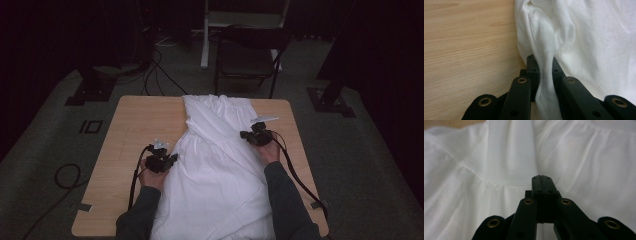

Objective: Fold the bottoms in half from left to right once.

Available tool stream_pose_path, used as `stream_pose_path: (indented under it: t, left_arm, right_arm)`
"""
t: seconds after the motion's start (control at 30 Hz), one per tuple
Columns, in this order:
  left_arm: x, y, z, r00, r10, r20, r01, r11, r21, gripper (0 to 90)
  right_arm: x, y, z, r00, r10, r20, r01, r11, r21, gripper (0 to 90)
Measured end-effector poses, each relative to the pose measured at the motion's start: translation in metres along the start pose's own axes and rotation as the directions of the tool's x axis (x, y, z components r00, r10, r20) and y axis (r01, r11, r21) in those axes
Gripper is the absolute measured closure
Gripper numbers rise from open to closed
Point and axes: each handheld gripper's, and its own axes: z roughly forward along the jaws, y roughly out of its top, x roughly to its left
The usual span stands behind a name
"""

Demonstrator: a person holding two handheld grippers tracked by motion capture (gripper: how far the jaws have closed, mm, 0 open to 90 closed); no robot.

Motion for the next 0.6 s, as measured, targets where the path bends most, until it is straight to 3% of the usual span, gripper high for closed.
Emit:
stream_pose_path:
  t: [0.1, 0.13, 0.17, 0.2, 0.3, 0.4, 0.47, 0.53, 0.57, 0.6]
  left_arm:
    - [0.001, -0.002, 0.002, 1.0000, -0.002, -0.006, 0.002, 1.0000, 0.005, 81.9]
    - [0.002, -0.004, 0.004, 0.9999, -0.009, -0.009, 0.009, 0.9999, 0.010, 80.9]
    - [0.002, -0.004, 0.005, 0.9998, -0.019, -0.009, 0.019, 0.9997, 0.013, 78.8]
    - [0.004, -0.005, 0.007, 0.9997, -0.023, -0.007, 0.023, 0.9995, 0.022, 74.9]
    - [0.008, -0.006, 0.009, 0.9991, -0.042, -0.003, 0.042, 0.9986, 0.033, 64.6]
    - [0.010, -0.006, 0.011, 0.9987, -0.051, -0.002, 0.051, 0.9978, 0.043, 61.6]
    - [0.010, -0.006, 0.012, 0.9987, -0.050, -0.003, 0.051, 0.9977, 0.046, 61.5]
    - [0.009, -0.006, 0.010, 0.9991, -0.043, 0.000, 0.043, 0.9983, 0.039, 67.5]
    - [0.009, -0.006, 0.010, 0.9991, -0.043, 0.000, 0.043, 0.9983, 0.039, 73.5]
    - [0.007, -0.006, 0.005, 0.9994, -0.035, 0.001, 0.035, 0.9992, 0.020, 73.5]
  right_arm:
    - [0.000, 0.002, -0.002, 0.9998, -0.019, 0.009, 0.019, 1.000, 0.000, 89.4]
    - [-0.001, 0.002, -0.001, 0.9998, -0.018, 0.008, 0.018, 1.000, 0.004, 82.4]
    - [-0.002, 0.000, 0.003, 0.9999, 0.001, -0.011, -0.001, 1.000, 0.006, 68.0]
    - [-0.003, -0.001, 0.007, 0.9992, 0.022, -0.034, -0.021, 1.000, 0.017, 60.1]
    - [-0.004, -0.007, 0.022, 0.9994, 0.027, -0.020, -0.026, 0.998, 0.060, 47.2]
    - [-0.004, -0.010, 0.038, 0.9986, 0.049, -0.019, -0.046, 0.993, 0.104, 42.2]
    - [-0.003, -0.010, 0.043, 0.9979, 0.056, -0.034, -0.051, 0.992, 0.116, 50.8]
    - [0.001, -0.008, 0.042, 0.9971, 0.036, -0.067, -0.029, 0.993, 0.113, 77.2]
    - [0.001, -0.008, 0.042, 0.9971, 0.036, -0.067, -0.029, 0.993, 0.113, 77.2]
    - [0.004, -0.006, 0.039, 0.9979, 0.021, -0.062, -0.013, 0.993, 0.118, 86.6]
